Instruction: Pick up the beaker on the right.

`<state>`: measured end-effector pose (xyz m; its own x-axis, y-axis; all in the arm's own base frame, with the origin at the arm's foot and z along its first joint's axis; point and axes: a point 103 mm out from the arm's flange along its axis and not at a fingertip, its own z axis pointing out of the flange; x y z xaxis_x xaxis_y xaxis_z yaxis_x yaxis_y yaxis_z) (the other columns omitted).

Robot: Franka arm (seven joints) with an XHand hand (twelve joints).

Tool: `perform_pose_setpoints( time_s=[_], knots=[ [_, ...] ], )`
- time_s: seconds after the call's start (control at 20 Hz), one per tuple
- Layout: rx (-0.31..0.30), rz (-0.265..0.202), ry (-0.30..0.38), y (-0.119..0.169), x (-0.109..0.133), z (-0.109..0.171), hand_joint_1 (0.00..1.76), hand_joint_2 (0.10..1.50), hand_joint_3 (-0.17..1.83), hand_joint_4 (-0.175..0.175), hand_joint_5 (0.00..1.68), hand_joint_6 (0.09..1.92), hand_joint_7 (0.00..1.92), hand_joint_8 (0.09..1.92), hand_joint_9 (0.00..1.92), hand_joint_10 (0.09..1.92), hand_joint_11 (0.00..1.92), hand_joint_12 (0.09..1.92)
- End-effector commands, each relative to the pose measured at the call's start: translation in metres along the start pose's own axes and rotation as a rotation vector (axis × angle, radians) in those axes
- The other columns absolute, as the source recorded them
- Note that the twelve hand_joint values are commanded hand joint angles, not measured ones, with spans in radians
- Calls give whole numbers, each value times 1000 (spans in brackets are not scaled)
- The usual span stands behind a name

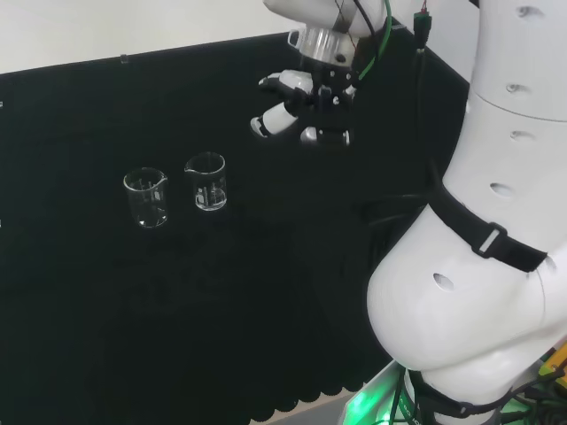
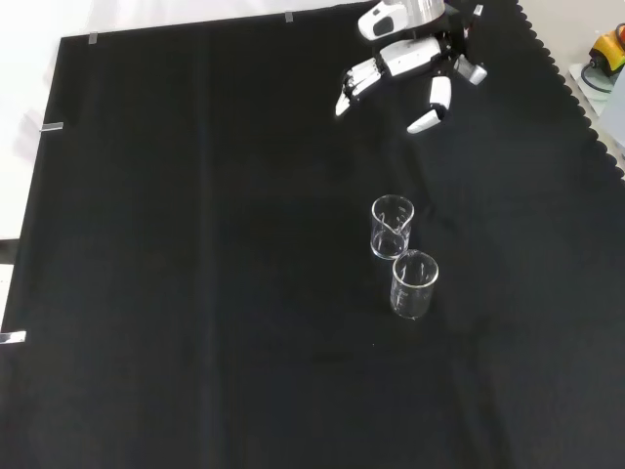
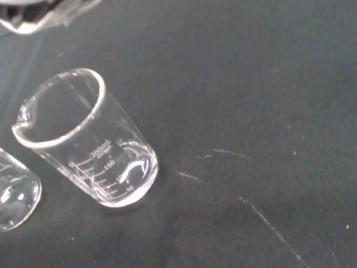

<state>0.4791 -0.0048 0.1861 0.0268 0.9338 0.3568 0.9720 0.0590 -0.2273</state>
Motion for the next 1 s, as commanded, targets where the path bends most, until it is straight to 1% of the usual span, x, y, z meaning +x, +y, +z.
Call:
perform_pose_setpoints(
  time_s=[0.05,0.3,0.35,0.55,0.65,0.75,0.9,1.0],
  knots=[
    [-7,-24,35,6,-7,13,716,459,1051,-75,266,87,101,590,156,690,0,1028],
    [-10,-51,75,6,-11,23,700,432,1044,-75,255,87,102,596,158,694,0,1038],
    [-6,-55,74,7,-11,26,698,428,1043,-75,252,87,102,597,158,695,0,1040],
    [-12,-88,95,8,-13,36,696,422,1040,-76,248,87,102,600,158,696,0,1044],
    [-7,-104,122,10,-15,41,698,416,1037,-75,244,87,100,601,158,697,0,1046],
    [-12,-113,177,11,-17,47,696,407,1033,-74,239,87,97,600,160,698,0,1048],
    [-11,-140,203,14,-15,53,685,393,1026,-73,234,87,95,602,169,703,0,1050],
    [-8,-170,218,18,-15,60,676,385,1021,-73,233,87,102,606,177,707,0,1054]
  ],
)
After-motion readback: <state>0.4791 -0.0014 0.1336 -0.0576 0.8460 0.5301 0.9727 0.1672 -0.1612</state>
